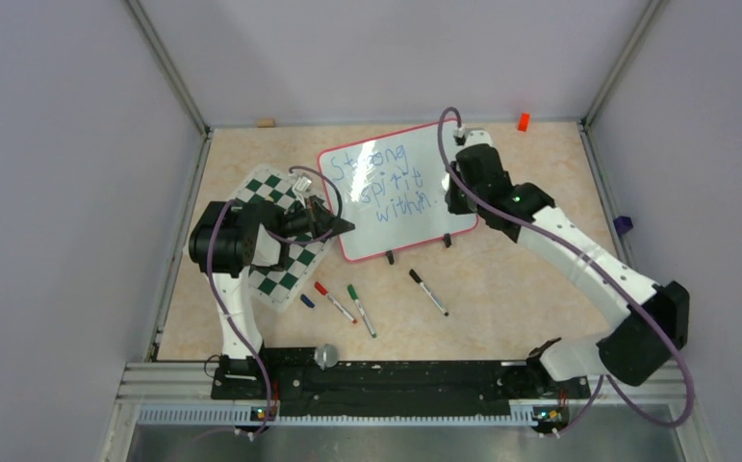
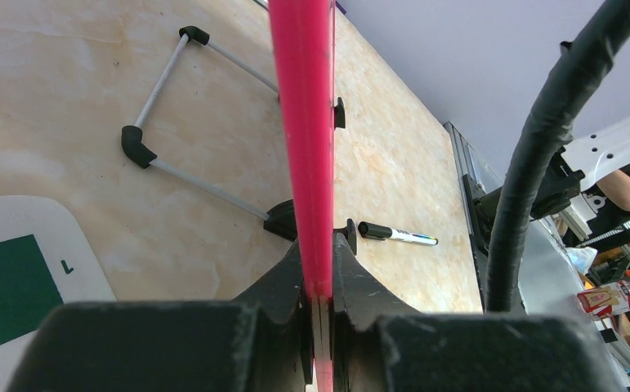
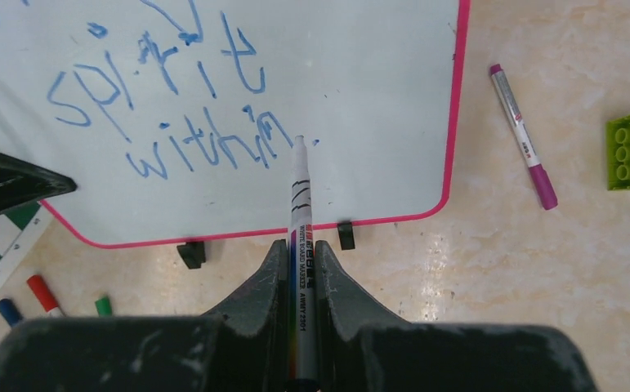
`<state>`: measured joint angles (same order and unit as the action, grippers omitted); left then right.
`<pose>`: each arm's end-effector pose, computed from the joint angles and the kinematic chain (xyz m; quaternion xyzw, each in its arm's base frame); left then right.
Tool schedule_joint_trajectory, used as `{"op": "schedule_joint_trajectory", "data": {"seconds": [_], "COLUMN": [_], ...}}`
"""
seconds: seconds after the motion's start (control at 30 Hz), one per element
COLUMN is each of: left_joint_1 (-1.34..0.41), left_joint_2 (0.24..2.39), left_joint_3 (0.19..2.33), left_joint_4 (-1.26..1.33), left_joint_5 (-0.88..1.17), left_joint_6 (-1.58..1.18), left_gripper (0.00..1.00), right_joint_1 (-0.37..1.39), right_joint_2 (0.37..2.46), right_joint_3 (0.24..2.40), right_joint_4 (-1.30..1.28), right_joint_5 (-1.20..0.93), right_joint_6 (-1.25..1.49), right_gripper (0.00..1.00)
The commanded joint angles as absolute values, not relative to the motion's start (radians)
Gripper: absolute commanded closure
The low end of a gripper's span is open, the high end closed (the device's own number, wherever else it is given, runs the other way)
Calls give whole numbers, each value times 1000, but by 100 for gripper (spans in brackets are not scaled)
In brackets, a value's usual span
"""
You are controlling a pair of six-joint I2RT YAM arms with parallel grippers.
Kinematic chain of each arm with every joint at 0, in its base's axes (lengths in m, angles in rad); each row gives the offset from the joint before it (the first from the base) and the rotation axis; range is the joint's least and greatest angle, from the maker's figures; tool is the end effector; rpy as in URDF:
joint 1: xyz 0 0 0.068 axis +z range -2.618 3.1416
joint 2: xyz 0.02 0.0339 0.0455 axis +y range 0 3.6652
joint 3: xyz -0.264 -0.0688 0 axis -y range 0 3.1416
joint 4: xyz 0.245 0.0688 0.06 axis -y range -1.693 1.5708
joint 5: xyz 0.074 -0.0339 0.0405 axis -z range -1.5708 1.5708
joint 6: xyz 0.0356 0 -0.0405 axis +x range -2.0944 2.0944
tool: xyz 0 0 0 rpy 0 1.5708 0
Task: Write a sentence on the whiteboard
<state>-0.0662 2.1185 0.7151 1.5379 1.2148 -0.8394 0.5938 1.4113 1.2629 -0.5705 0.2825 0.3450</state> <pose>0.3401 -0.0560 0.1189 0.1943 0.6625 -0.6082 0.3917 0.2630 0.1656 0.3260 -0.0541 0.9018 0.0707 0.4228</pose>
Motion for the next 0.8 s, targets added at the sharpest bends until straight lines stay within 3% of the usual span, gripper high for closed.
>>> {"op": "schedule_joint_trajectory", "data": {"seconds": [0.0,0.77], "left_joint_1": [-37,-37], "left_joint_2": [2108,2108], "left_joint_3": [710,710], "left_joint_4": [1620,1620], "left_joint_5": [1145,1145], "left_joint_6": [-770,-770], "left_gripper": [100,100], "right_joint_1": [572,561], "right_joint_2": [1282,1258], "right_joint_3": [1240,1252], "right_joint_4": [-558,-568], "right_joint_5": [258,259], "right_joint_6": [360,338], "right_gripper": [100,100]}}
